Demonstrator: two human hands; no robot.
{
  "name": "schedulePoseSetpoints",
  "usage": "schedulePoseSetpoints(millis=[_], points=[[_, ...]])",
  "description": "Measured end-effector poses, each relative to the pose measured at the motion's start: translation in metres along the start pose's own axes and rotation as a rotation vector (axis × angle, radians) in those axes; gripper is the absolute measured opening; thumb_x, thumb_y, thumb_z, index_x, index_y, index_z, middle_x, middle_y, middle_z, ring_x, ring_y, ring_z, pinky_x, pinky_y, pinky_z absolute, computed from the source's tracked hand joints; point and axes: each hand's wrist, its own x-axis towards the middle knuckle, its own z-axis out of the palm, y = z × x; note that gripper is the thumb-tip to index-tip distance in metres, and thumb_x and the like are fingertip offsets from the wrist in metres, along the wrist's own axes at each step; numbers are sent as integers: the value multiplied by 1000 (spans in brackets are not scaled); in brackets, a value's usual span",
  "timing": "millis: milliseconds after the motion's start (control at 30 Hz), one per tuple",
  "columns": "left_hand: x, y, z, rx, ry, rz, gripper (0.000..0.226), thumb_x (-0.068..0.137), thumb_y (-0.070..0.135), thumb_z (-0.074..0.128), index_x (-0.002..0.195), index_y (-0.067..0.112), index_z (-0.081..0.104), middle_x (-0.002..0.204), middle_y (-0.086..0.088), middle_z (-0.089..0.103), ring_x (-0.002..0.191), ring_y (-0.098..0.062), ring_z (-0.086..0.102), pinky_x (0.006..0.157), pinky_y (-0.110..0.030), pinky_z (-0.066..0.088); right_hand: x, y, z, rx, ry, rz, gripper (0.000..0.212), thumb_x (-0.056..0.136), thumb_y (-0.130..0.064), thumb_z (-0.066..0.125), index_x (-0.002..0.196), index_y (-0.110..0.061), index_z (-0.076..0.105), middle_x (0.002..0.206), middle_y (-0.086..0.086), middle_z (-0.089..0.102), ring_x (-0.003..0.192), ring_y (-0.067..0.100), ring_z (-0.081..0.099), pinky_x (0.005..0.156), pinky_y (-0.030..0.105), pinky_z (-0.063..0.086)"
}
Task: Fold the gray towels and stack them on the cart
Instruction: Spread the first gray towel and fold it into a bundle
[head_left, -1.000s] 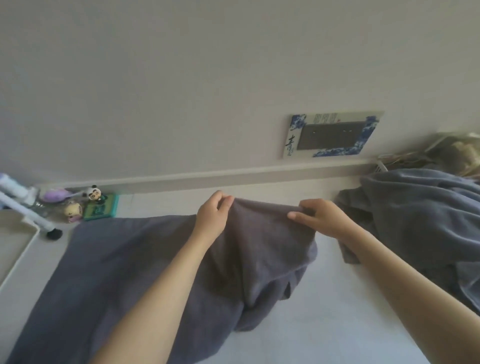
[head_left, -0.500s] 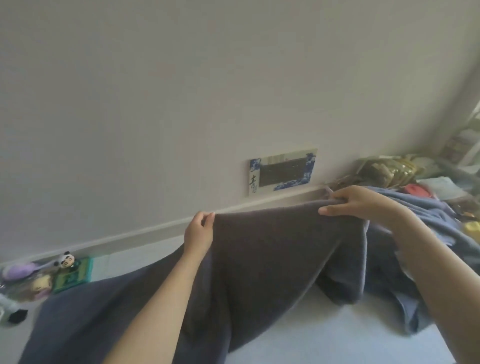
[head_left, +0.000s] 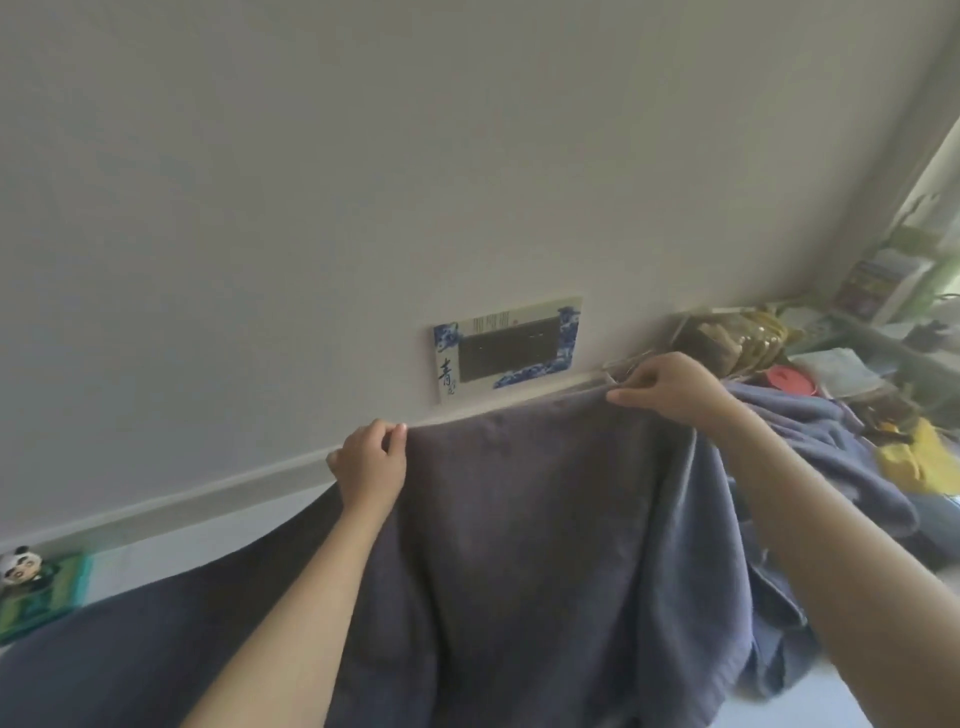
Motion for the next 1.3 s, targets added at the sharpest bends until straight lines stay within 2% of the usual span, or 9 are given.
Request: schedulePoseSetpoints(millis=[200,467,600,733,867,967,1033,1133,1300], points=[[-1,9,63,227,-252,-230,27,97,28,39,100,14,63,112,-9,60,109,-30,51,98,-38,29,44,41,59,8,-70,-4,17,81,-25,70,85,-8,71,83,2,64,84,21,59,72,26,40],[-15,59,109,32,-418,-239,19,95,32,46,96,20,61,107,-1,64,104,-25,58,93,-35,42,49,82,80,-138,-223,-153,18,82,-38,65,90,-23,69,94,-3,66,86,16,60,74,29,47],[-33,98,121,-305,-780,-174,20,92,34,55,96,18,67,99,-9,69,80,-15,62,90,-35,48,28,96,82,-132,-354,-212,19,82,-42,64,91,-27,69,90,-8,69,84,12,61,78,29,50],[-67,108,134,-177,-1171,-168,31,84,48,63,98,20,64,102,-4,68,89,-18,65,80,-32,51,2,109,90,-146,-380,-261,24,84,-44,63,101,-28,67,100,-10,66,93,11,60,81,23,46],[-110,94,150,-27,-979,-224,43,84,41,64,115,14,51,120,-6,49,107,-24,54,86,-30,44,-29,120,116,-110,-399,-244,41,85,-42,61,123,-27,56,117,-6,58,105,14,57,87,23,44],[-127,90,156,-327,-865,-457,42,88,26,64,121,10,44,118,-7,55,100,-18,56,83,-28,46,-44,125,133,-64,-397,-203,48,86,-35,63,130,-24,50,123,-2,54,108,18,55,90,25,43],[-135,93,154,-476,-888,-593,31,91,21,61,116,9,47,98,-6,61,75,-10,55,68,-20,46,-48,128,139,-22,-364,-180,47,86,-30,63,131,-21,50,124,0,53,108,18,55,90,23,41],[-140,86,147,-446,-959,-553,5,93,19,58,92,14,59,71,4,55,61,-6,45,52,-11,39,-49,133,142,75,-306,-154,44,86,-22,64,128,-17,54,123,3,55,107,19,56,91,24,41],[-141,75,129,-714,-864,-701,12,95,15,54,83,14,56,85,-7,62,80,-18,60,78,-33,53,-55,136,144,108,-236,-173,38,86,-22,65,123,-18,59,115,2,57,102,20,56,86,23,42]])
